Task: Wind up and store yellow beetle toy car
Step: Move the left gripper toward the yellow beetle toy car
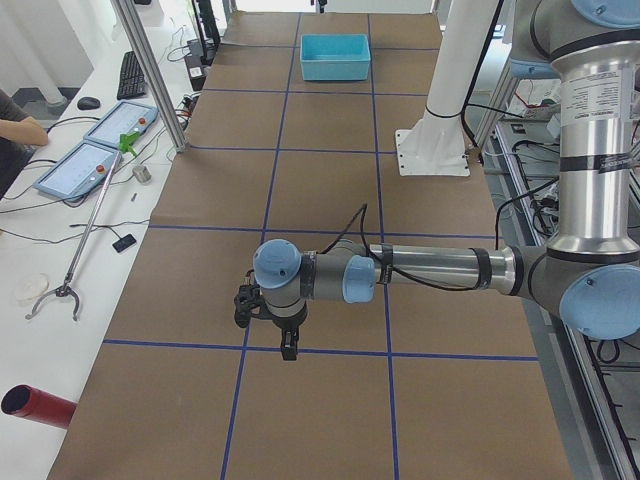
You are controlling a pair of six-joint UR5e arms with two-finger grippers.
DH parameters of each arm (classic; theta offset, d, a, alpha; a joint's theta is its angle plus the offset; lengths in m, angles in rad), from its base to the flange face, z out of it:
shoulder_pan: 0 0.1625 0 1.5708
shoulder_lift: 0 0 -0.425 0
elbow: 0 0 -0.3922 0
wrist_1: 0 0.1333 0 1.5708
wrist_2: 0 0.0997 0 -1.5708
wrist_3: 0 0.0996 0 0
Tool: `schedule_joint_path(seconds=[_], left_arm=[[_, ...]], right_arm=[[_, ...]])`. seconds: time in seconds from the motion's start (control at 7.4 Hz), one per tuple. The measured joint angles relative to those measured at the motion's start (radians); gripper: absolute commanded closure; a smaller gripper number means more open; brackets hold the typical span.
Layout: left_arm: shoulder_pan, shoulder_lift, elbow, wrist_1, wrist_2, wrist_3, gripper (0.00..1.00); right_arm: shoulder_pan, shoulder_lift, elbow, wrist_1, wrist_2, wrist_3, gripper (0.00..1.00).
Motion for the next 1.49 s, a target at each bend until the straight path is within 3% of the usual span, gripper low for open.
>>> schedule_joint_path(seconds=[1.49], left_arm=[[0.019, -0.020, -0.006, -0.012, -0.007, 0.001, 0.00]], right_arm=[[0.000, 0.000, 0.000, 0.000, 0.000, 0.000, 0.00]])
